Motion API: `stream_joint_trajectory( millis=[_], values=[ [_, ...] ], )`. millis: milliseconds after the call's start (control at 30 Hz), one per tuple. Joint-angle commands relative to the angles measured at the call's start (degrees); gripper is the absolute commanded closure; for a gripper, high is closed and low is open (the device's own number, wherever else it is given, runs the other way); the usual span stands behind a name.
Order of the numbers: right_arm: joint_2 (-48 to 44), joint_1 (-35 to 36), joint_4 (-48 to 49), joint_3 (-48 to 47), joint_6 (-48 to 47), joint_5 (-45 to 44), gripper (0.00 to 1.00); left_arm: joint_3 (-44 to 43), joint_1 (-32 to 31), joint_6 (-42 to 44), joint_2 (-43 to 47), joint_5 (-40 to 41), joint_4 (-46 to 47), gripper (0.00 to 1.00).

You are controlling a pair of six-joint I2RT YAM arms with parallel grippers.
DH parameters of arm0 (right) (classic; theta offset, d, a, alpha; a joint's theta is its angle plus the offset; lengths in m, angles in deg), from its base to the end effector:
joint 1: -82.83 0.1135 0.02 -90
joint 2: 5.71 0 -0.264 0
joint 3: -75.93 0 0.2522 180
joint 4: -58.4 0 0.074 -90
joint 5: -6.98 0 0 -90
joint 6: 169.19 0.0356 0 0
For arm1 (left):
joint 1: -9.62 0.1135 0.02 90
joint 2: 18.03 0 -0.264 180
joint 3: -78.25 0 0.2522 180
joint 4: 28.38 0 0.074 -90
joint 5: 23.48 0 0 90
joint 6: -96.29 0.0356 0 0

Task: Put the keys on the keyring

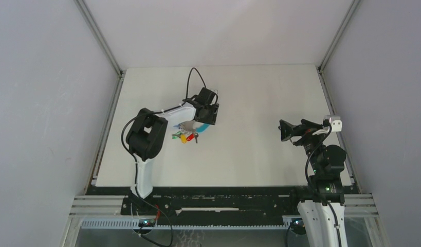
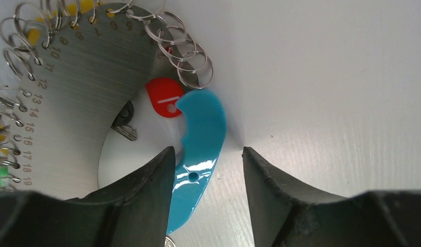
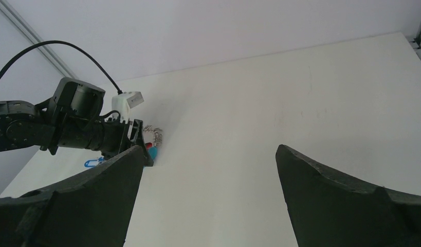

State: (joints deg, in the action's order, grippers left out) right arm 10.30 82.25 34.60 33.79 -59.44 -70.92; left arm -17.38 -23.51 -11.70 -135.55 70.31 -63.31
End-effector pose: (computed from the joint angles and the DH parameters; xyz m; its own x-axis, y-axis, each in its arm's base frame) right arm 0.1015 0.0064 0.3018 -0.0292 0.3307 -0.9433 -0.2015 0.9224 0.3296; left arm 0.3664 -0.2363 0.1619 -0.8257 0.1709 -0.5376 0.2734 0.9548 -0.1164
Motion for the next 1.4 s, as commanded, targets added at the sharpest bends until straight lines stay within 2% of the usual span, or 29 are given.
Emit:
stream_joint_trajectory(
  millis=[0, 167, 367, 533, 733, 900, 967, 1133, 1367],
  values=[
    [-0.61, 0.58, 1.87, 0.39, -0.32, -0.45, 0.0, -0.55, -2.81, 3.57, 0.45, -0.27, -3.11, 0.49],
    [-0.72, 0.95, 2.07, 0.42, -0.29, -0.43, 0.0, 6.47, -7.68, 8.8, 4.82, 0.87, -3.58, 0.63],
    [0.09, 1.44, 2.95, 0.61, -0.28, 1.06, 0.0, 17.72, -15.33, 14.99, 14.63, 4.0, -3.45, 0.65],
    [1.64, 1.57, 3.55, 0.61, -0.41, 3.07, 0.0, 27.47, -16.44, 13.65, 23.35, 6.06, -4.16, 0.61],
    [6.26, 1.59, 5.06, 0.24, -0.41, 8.06, 0.0, 31.95, -16.27, 4.37, 29.18, 13.88, -8.65, 0.56],
    [12.77, 2.56, 6.82, -0.5, -0.12, 14.83, 0.0, 34.64, -16.0, -1.76, 34.84, 14.57, -4.37, 0.47],
    [16.8, 3.57, 7.71, -0.82, -0.05, 16.29, 0.0, 35.6, -14.91, -3.53, 37.45, 13.42, -1.65, 0.42],
    [27.76, 9.91, 9.81, -2.47, -3.73, 17.93, 0.0, 39.39, -8.76, -7.62, 42.53, 3.73, 10.01, 0.37],
    [41.45, 22.2, 10.03, -6.68, -11.42, 10.75, 0.03, 38.7, -3.22, -12.34, 36.79, -5.01, 17.21, 0.37]
  ],
)
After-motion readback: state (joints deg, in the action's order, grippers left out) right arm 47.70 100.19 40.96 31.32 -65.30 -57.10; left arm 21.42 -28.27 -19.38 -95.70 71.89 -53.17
